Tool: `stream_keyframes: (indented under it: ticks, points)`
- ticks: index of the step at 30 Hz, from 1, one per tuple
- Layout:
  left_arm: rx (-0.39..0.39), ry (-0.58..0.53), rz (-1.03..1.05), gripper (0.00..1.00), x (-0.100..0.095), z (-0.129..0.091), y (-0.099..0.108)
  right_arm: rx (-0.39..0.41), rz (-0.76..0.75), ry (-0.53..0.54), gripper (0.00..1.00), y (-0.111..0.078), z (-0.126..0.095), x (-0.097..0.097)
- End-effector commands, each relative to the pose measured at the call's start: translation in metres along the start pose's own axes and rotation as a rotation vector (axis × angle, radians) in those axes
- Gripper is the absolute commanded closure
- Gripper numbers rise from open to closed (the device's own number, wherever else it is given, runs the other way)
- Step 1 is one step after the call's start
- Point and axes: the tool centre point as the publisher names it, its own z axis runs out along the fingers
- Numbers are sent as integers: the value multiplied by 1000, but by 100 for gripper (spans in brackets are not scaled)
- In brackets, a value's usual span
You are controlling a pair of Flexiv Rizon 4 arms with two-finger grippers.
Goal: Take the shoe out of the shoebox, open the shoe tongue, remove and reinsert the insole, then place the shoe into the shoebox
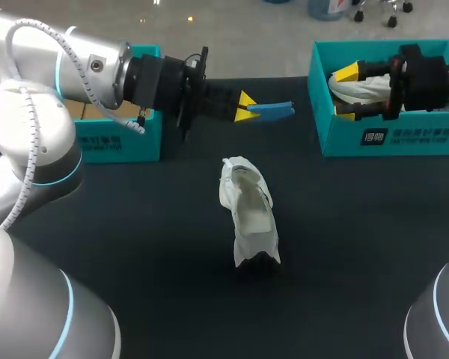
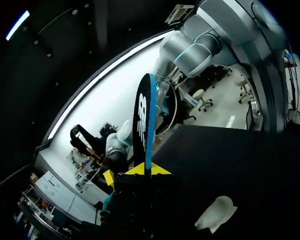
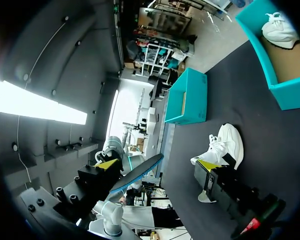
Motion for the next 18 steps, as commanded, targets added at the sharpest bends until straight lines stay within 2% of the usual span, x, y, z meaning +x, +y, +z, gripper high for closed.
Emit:
stream_keyframes:
  ticks: [1, 4, 7, 9, 14, 18]
  points:
    - [13, -10, 74, 100, 3, 1, 2, -1, 1, -2, 0, 0, 1, 0]
    - [13, -10, 74, 100, 3, 1, 2, -1, 1, -2, 0, 0, 1, 0]
    - [7, -14, 275, 100, 5, 1, 20, -1, 1, -2, 0, 0, 1, 0]
    - [-30, 25, 424, 100, 4, 1, 30, -1, 1, -2, 0, 0, 1, 0]
    - [-73, -21, 544, 100, -3, 3, 47, -5, 1, -2, 0, -1, 1, 1]
    - [-104, 6, 631, 100, -4, 7, 64, -12, 10, 0, 0, -4, 2, 4]
